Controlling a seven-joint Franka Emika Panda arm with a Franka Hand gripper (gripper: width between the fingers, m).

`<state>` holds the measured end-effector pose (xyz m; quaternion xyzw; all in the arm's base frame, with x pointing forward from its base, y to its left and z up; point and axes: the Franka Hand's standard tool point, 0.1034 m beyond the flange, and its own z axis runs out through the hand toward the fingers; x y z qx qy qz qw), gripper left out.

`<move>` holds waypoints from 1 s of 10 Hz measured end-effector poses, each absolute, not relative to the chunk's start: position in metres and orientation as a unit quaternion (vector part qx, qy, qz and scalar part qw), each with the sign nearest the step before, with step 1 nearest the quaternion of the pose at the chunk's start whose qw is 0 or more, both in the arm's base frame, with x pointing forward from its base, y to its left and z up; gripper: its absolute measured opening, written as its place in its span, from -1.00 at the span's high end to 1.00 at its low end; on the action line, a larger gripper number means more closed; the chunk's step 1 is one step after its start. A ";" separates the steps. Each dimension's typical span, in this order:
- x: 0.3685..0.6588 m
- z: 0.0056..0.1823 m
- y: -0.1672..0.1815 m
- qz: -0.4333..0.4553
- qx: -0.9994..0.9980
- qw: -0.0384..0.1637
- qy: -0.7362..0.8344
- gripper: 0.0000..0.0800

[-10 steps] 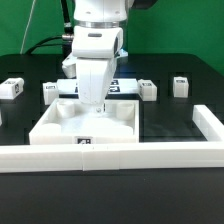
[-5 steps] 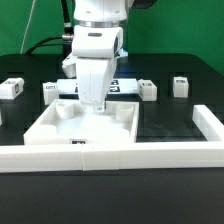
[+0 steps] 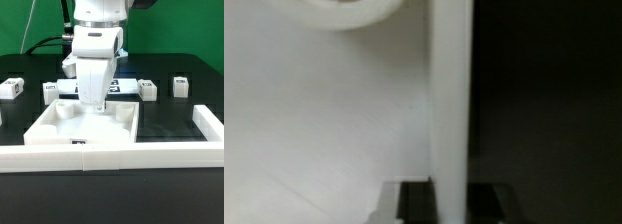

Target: Assemble one leg

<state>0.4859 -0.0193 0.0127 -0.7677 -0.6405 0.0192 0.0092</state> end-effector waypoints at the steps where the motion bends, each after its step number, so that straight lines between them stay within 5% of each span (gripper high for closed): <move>1: 0.487 0.013 -0.009 0.019 -0.760 0.009 -0.649 0.85; 5: 0.499 0.012 0.046 0.009 -0.733 0.016 -0.680 0.85; 10: 0.499 0.012 0.050 0.009 -0.732 0.017 -0.681 0.85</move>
Offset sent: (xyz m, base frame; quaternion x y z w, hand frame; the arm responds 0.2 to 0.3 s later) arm 0.0180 0.0670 -0.0055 0.0285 0.0219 -0.0687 0.9970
